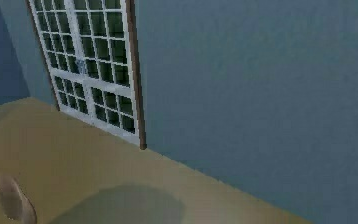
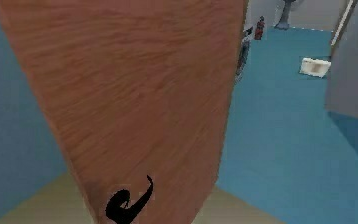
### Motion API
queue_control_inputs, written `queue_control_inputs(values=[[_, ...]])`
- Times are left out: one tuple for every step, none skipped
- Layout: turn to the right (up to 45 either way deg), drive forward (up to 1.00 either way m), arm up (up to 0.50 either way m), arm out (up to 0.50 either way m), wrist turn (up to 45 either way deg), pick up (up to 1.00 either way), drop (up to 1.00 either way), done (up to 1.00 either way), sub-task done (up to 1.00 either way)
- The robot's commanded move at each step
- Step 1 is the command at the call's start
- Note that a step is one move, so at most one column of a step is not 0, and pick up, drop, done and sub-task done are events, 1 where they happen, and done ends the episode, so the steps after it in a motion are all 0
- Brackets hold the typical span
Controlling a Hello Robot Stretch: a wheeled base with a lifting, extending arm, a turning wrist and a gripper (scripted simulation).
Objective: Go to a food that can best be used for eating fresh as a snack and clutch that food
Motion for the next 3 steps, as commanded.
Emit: queue_control_inputs(values=[[0.0,0.85,0.00,0.00,0.0,0.00,0.00,0.00,0.00],[36.0,0.00,0.00,0.00,0.0,0.00,0.00,0.00,0.00],[0.0,0.05,0.00,0.00,0.0,0.00,0.00,0.00,0.00]])
